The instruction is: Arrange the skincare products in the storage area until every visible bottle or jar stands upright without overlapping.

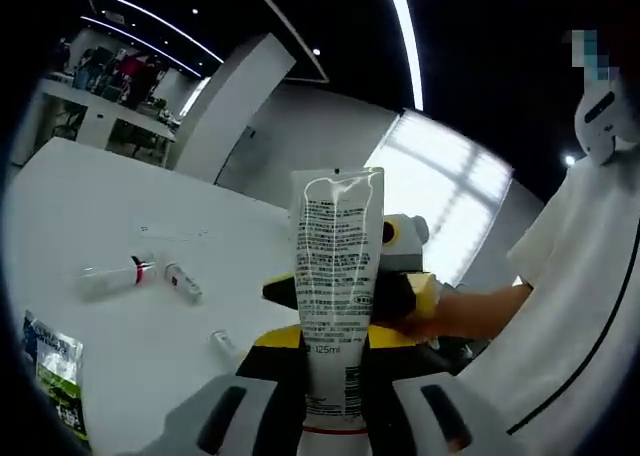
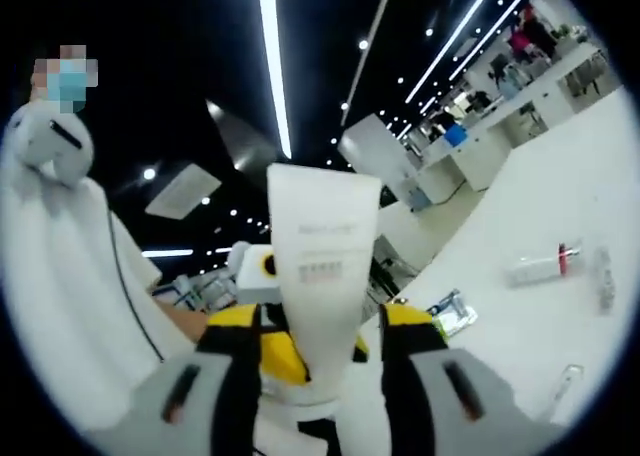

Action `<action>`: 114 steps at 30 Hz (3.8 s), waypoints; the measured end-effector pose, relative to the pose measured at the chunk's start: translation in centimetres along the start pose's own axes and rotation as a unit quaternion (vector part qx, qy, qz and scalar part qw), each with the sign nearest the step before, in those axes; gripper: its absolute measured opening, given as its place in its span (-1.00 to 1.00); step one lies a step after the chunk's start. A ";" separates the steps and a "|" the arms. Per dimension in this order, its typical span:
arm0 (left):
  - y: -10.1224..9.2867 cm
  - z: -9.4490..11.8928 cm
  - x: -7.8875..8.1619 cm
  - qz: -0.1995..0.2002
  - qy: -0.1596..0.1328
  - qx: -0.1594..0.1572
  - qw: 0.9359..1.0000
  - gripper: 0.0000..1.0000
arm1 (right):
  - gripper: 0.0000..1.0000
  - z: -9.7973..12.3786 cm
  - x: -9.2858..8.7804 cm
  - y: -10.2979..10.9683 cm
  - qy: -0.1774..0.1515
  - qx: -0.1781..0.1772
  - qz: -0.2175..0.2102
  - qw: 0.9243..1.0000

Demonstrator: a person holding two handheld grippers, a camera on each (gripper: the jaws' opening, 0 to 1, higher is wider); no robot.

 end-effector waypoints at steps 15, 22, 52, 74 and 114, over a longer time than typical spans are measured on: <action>-1.5 1.3 2.8 0.025 -0.016 -0.055 0.998 -0.65 | -0.23 -4.2 1.8 2.4 0.016 0.044 -0.028 0.998; -1.5 1.0 3.6 0.041 -0.020 -0.085 0.995 -0.64 | -0.29 -5.1 2.9 2.1 0.014 0.023 -0.033 0.999; 3.7 -0.9 4.2 -0.225 0.040 0.056 0.972 -0.32 | -0.47 -6.7 2.9 -3.2 0.065 -0.228 0.208 0.949; 5.2 0.2 4.3 -0.241 0.121 0.112 0.956 -0.47 | -0.37 -7.9 3.2 -2.6 0.045 -0.249 0.211 0.944; 0.5 -0.4 3.2 -0.148 0.121 -0.082 0.978 -0.66 | -0.45 -4.2 4.0 1.3 0.118 -0.028 0.150 0.981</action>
Point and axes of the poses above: the point that each gripper's makers call its tool centre point, and the gripper's own axes: z roughly backward along the fingers, y roughly to its left, x roughly out of its top, the point moved 3 cm from there along z, roughly backward along the fingers, and after that the axes turned 12 degrees about -y, right-handed, at the moved point
